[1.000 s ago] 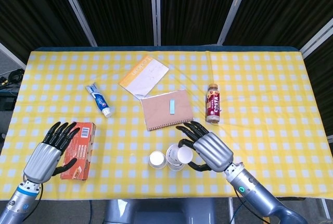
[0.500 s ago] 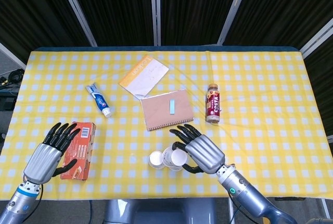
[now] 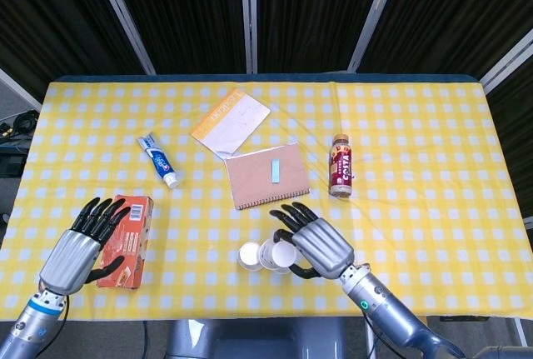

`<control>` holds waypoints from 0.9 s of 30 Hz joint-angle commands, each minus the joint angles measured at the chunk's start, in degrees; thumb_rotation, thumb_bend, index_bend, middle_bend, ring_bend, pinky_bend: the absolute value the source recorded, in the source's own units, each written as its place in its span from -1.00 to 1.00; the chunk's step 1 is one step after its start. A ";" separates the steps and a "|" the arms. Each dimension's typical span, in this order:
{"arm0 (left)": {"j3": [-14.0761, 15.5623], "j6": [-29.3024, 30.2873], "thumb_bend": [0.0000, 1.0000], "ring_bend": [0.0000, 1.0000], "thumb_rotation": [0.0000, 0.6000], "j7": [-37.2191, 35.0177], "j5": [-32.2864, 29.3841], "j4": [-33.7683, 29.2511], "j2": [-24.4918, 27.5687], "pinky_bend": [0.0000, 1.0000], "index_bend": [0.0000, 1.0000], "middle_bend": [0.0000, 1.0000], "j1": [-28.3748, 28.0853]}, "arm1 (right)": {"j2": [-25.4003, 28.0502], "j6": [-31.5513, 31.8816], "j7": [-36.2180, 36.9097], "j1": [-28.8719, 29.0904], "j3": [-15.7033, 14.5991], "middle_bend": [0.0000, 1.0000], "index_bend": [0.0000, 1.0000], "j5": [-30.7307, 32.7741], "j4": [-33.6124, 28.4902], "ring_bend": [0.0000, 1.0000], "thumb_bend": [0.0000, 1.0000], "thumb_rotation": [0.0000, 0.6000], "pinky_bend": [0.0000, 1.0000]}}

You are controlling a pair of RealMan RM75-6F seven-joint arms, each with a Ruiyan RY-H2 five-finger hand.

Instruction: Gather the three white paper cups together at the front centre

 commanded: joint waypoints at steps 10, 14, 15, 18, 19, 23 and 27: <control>-0.28 -0.04 -0.49 -1.00 1.00 -0.34 -0.34 0.25 -0.09 -1.00 -1.00 -1.00 -0.01 | -2.01 0.67 0.39 0.62 -0.58 -0.86 -0.03 0.61 1.40 -1.00 -0.55 1.00 -0.83; -0.31 -0.19 -0.49 -1.00 1.00 -0.27 -0.46 0.26 -0.07 -1.00 -1.00 -1.00 -0.02 | -2.34 0.84 0.03 0.79 -0.81 -0.88 -0.04 0.61 2.01 -1.00 -0.55 1.00 -0.83; -0.32 -0.20 -0.49 -1.00 1.00 -0.28 -0.49 0.26 -0.07 -1.00 -1.00 -1.00 -0.02 | -2.39 0.87 0.00 0.83 -0.86 -0.88 -0.04 0.71 2.09 -1.00 -0.55 1.00 -0.84; -0.35 -0.24 -0.49 -1.00 1.00 -0.37 -0.54 0.26 -0.04 -1.00 -1.00 -1.00 -0.03 | -2.40 0.92 0.21 0.88 -1.01 -0.92 -0.09 0.97 2.20 -1.00 -0.56 1.00 -0.85; -0.35 -0.25 -0.49 -1.00 1.00 -0.36 -0.55 0.25 -0.04 -1.00 -1.00 -1.00 -0.03 | -2.38 0.93 0.21 0.90 -1.05 -0.94 -0.10 0.96 2.19 -1.00 -0.56 1.00 -0.86; -0.33 -0.56 -0.49 -1.00 1.00 -0.05 -0.78 0.17 -0.03 -1.00 -1.00 -1.00 -0.03 | -2.54 0.92 0.07 1.07 -1.20 -1.00 -0.15 0.82 2.15 -1.00 -0.58 1.00 -0.88; -0.43 -0.47 -0.49 -1.00 1.00 -0.09 -0.88 -0.05 0.04 -1.00 -1.00 -1.00 0.01 | -2.94 1.30 -0.62 1.10 -1.62 -1.00 -0.19 0.34 1.62 -1.00 -0.60 1.00 -0.89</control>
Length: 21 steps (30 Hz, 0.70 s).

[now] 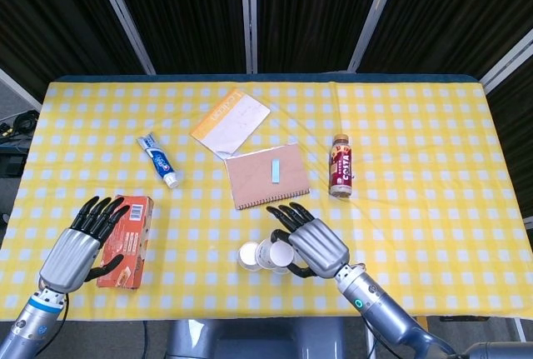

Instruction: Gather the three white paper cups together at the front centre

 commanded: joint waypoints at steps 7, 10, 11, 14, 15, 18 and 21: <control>-0.08 0.03 -0.49 -1.00 1.00 0.11 -0.24 -0.27 0.21 -1.00 -1.00 -1.00 0.12 | -1.03 1.05 -2.22 0.01 -0.96 -1.00 -0.36 -0.83 -1.21 -1.00 -0.62 1.00 -0.90; -0.09 0.23 -0.49 -1.00 1.00 -0.06 -0.17 -0.35 0.29 -1.00 -1.00 -1.00 0.19 | -1.18 1.45 -2.74 0.00 -0.97 -1.00 -0.41 -0.79 -1.45 -1.00 -0.63 1.00 -0.91; -0.12 0.28 -0.49 -1.00 1.00 -0.11 -0.19 -0.35 0.30 -1.00 -1.00 -1.00 0.21 | -1.20 1.65 -2.95 -0.02 -0.96 -1.00 -0.44 -0.87 -1.56 -1.00 -0.63 1.00 -0.91; -0.21 0.22 -0.49 -1.00 1.00 -0.08 -0.29 -0.36 0.33 -1.00 -1.00 -1.00 0.18 | -1.07 2.58 -3.28 -0.21 -0.68 -1.00 -0.48 -1.14 -1.92 -1.00 -0.64 1.00 -0.91; -0.19 0.21 -0.49 -1.00 1.00 -0.10 -0.28 -0.39 0.34 -1.00 -1.00 -1.00 0.19 | -0.86 2.80 -3.29 -0.31 -0.68 -1.00 -0.49 -1.15 -2.06 -1.00 -0.64 1.00 -0.91; -0.25 0.25 -0.49 -1.00 1.00 -0.16 -0.38 -0.43 0.41 -1.00 -1.00 -1.00 0.23 | -0.30 3.34 -3.31 -0.55 -0.62 -1.00 -0.50 -1.09 -2.25 -1.00 -0.64 1.00 -0.91; -0.27 0.22 -0.49 -1.00 1.00 -0.23 -0.45 -0.42 0.41 -1.00 -1.00 -1.00 0.23 | 0.21 3.82 -3.15 -0.82 -0.58 -1.00 -0.51 -1.18 -2.40 -1.00 -0.64 1.00 -0.91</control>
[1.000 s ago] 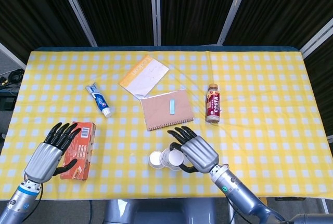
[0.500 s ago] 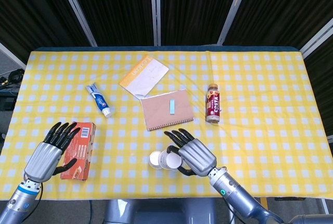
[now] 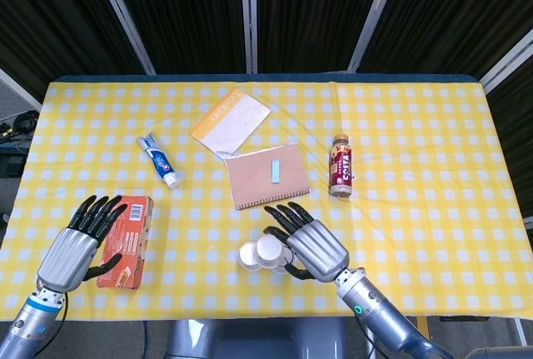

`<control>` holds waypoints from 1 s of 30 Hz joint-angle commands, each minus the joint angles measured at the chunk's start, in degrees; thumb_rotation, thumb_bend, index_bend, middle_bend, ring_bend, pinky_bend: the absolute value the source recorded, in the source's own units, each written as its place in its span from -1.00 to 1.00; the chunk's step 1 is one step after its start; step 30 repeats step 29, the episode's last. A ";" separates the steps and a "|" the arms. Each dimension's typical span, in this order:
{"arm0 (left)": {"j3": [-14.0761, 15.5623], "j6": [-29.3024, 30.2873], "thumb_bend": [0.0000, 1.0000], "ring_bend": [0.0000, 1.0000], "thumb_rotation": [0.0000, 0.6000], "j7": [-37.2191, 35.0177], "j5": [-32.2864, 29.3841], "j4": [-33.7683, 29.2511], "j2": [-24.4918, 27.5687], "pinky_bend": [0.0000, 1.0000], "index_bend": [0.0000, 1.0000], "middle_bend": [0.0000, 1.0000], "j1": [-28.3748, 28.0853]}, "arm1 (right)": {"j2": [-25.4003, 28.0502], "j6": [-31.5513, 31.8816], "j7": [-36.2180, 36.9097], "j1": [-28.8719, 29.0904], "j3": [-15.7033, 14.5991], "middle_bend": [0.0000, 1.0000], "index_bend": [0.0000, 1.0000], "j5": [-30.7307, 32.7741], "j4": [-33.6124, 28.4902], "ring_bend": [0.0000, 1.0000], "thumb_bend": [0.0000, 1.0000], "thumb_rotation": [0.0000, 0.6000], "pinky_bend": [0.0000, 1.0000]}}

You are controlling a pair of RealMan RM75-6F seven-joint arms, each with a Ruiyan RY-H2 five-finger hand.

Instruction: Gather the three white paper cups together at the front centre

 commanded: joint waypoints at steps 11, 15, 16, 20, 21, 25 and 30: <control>-0.59 0.52 -0.49 -1.00 1.00 -0.40 -0.92 0.23 0.06 -1.00 -1.00 -1.00 0.31 | 7.10 8.14 9.15 -6.43 -1.04 -1.00 -0.56 -5.93 3.48 -1.00 -0.64 1.00 -0.94; -0.77 0.64 -0.49 -1.00 1.00 0.08 -1.40 0.42 -0.14 -1.00 -1.00 -1.00 0.56 | 7.41 14.78 12.89 -11.63 -2.94 -1.00 -0.77 -9.32 12.68 -1.00 -0.65 1.00 -0.99; -0.80 0.75 -0.49 -1.00 1.00 0.19 -1.46 0.46 -0.20 -1.00 -1.00 -1.00 0.66 | 7.01 15.93 13.74 -12.72 -3.31 -1.00 -0.81 -9.45 14.86 -1.00 -0.65 1.00 -0.99; -1.12 1.49 -0.50 -1.00 1.00 0.64 -1.95 1.12 -0.77 -1.00 -1.00 -1.00 1.18 | 4.96 19.24 22.06 -16.81 -4.52 -1.00 -0.92 -9.89 23.61 -1.00 -0.67 1.00 -1.00; -1.21 1.62 -0.50 -1.00 1.00 0.72 -2.11 1.31 -0.92 -1.00 -1.00 -1.00 1.29 | 4.47 20.18 24.23 -17.79 -4.73 -1.00 -0.92 -10.14 25.91 -1.00 -0.68 1.00 -1.00; -1.79 2.66 -0.52 -1.00 1.00 1.28 -2.98 2.55 -1.72 -1.00 -1.00 -1.00 1.97 | 1.79 24.83 31.96 -20.91 -4.53 -1.00 -0.93 -11.78 34.48 -1.00 -0.68 1.00 -1.00; -2.27 3.20 -0.52 -1.00 1.00 1.61 -4.16 3.83 -2.59 -1.00 -1.00 -1.00 2.60 | -1.08 29.06 38.09 -23.27 -3.88 -1.00 -0.93 -13.19 42.06 -1.00 -0.69 1.00 -1.00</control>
